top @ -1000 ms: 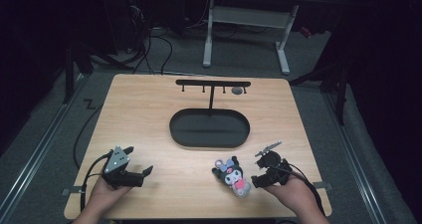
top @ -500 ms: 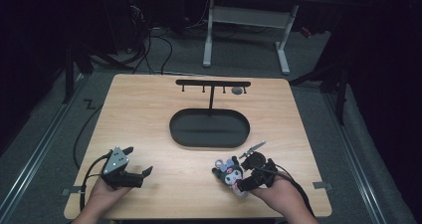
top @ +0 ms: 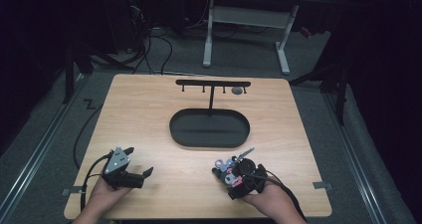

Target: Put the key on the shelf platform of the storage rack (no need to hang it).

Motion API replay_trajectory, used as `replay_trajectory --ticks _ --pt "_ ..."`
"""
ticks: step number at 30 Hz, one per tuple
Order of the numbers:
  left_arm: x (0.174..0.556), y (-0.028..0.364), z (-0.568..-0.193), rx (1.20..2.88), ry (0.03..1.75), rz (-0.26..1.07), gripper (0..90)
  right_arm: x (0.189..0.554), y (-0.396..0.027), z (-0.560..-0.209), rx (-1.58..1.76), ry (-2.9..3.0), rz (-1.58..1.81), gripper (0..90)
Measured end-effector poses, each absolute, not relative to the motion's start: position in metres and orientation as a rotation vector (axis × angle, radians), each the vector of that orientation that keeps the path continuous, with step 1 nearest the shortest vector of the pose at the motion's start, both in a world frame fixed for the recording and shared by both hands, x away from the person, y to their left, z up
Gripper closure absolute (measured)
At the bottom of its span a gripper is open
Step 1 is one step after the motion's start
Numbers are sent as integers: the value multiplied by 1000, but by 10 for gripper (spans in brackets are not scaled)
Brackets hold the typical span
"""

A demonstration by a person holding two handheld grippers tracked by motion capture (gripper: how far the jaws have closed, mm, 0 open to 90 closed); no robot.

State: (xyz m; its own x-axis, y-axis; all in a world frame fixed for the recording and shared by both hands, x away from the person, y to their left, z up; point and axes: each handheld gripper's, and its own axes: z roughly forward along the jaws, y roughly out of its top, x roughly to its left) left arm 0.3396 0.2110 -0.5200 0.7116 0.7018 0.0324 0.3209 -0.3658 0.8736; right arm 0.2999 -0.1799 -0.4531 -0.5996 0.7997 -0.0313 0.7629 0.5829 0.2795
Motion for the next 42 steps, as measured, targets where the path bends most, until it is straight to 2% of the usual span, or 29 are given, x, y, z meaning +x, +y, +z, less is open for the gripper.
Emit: replay_trajectory --ticks 13,30,34,42 --pt "340 212 -521 1970 790 502 11 299 -180 -474 1338 2697 333 179" --pt "339 210 -521 1977 782 488 11 299 -189 -485 1348 2669 335 443" --pt "339 211 -520 1976 781 487 11 298 -187 -483 1354 2653 333 474" --pt "339 210 -520 1978 780 486 11 299 -187 -471 1337 2628 363 481"
